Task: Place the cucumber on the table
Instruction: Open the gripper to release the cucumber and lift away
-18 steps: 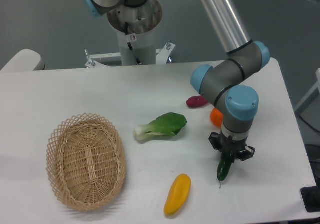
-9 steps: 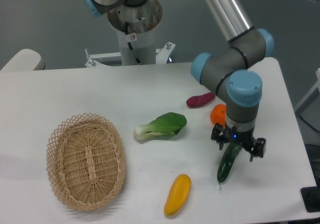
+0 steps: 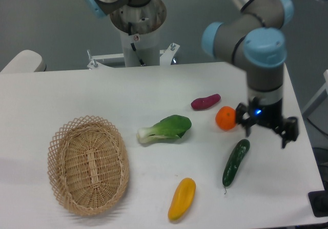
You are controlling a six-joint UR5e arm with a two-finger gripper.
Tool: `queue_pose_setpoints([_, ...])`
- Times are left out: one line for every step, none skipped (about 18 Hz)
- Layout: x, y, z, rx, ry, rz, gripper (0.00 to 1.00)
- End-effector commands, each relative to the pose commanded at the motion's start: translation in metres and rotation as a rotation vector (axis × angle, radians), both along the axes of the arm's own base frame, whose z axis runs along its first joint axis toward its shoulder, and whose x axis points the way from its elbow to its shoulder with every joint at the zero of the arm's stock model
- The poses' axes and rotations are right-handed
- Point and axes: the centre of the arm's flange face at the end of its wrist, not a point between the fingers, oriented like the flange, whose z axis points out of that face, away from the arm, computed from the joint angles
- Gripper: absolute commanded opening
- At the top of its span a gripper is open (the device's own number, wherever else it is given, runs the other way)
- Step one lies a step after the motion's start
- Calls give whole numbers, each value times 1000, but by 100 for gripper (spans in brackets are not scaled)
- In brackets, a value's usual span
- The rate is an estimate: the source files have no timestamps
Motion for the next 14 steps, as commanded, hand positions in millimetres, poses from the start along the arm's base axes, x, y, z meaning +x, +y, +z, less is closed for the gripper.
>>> queue_pose_setpoints([-5,-10,1,-18,-7,-22,100])
queue_pose_setpoints([-9,-21,6,-33,-9,-41,100])
queue_pose_setpoints([-14,-31,8,-50,-25,-59,100])
queue_pose_setpoints([-19,-40,7,-67,-43,-76,100])
queue_pose_setpoints([-23,-49,5,-80,-49,-96,100])
queue_pose_setpoints([-27,-60,6,-91,-53,-114,100])
queue_pose_setpoints([-29,-68,4,-108,-68,-142,100])
queue_pose_setpoints([-30,-75,4,-123,-80,-174,100])
queue_pose_setpoints([-32,-83,4,-135,-91,-196,100])
queue_pose_setpoints([-33,-89,3,-145,-108,-215,100])
queue_pose_setpoints([-33,-93,5,-149,-109,-225,100])
queue_pose_setpoints([-33,-93,5,-149,-110,-227,100])
queue_pose_setpoints([-33,-92,5,-151,-111,-228,100])
queue_pose_setpoints([-33,-92,5,-151,-111,-228,100])
